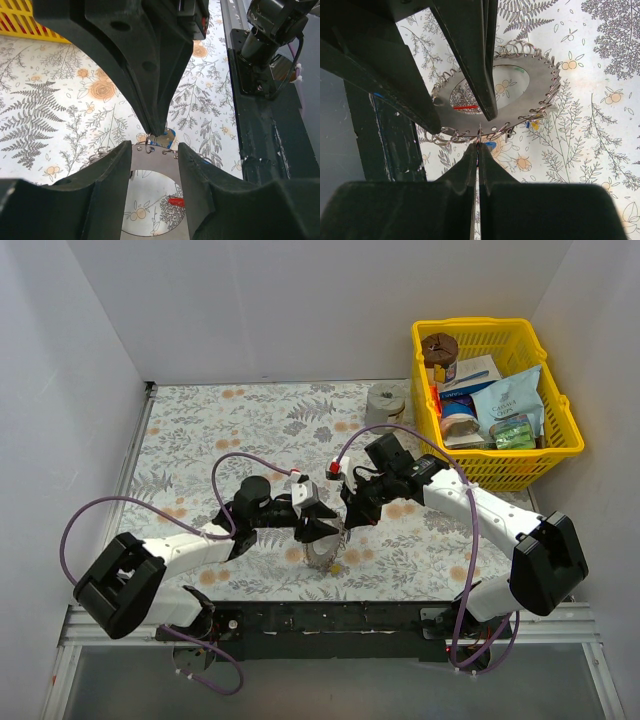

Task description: Put the keys on the keyring

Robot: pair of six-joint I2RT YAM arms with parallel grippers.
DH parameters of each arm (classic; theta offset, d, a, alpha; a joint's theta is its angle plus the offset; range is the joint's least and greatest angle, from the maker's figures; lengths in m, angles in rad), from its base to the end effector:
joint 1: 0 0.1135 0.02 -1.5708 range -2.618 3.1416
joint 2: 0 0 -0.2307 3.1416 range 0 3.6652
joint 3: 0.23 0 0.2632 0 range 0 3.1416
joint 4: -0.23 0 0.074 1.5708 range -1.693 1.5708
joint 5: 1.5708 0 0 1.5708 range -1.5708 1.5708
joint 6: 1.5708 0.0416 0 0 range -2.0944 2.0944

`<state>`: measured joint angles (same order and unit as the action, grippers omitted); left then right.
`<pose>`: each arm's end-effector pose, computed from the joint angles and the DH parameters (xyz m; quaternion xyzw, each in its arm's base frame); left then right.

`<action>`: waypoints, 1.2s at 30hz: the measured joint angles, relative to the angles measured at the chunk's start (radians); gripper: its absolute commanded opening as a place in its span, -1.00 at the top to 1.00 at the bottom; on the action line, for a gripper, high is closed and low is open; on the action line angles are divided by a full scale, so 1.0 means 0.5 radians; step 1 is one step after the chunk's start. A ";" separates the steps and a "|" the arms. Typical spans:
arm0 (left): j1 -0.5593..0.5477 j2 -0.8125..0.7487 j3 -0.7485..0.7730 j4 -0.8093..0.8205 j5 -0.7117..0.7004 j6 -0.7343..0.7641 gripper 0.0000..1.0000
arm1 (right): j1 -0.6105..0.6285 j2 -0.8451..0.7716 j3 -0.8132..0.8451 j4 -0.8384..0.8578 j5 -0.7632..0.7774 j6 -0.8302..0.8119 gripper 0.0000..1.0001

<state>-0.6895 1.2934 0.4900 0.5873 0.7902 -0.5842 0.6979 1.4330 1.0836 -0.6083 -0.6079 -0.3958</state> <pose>0.1963 -0.2002 0.1705 0.2787 0.7055 -0.5851 0.2867 0.2237 0.2186 0.2222 -0.5502 0.7301 0.3254 0.2417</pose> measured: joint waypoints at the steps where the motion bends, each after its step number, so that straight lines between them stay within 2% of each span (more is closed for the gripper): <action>1: 0.000 0.014 -0.005 0.011 0.009 0.001 0.19 | 0.000 0.000 0.000 0.001 0.000 0.000 0.97; 6: 0.000 0.076 -0.008 0.071 0.047 -0.016 0.32 | 0.000 0.000 0.000 0.001 0.000 0.000 0.97; 20: 0.000 0.206 -0.009 0.190 0.082 -0.053 0.52 | 0.000 0.000 0.000 0.002 -0.002 -0.001 0.97; 36: 0.000 0.275 0.005 0.266 0.089 -0.115 0.57 | 0.000 0.000 0.000 0.002 -0.002 -0.001 0.97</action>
<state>-0.6895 1.4307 0.4927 0.7200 0.8345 -0.6418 0.6979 1.4330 1.0836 -0.6075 -0.6086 -0.3962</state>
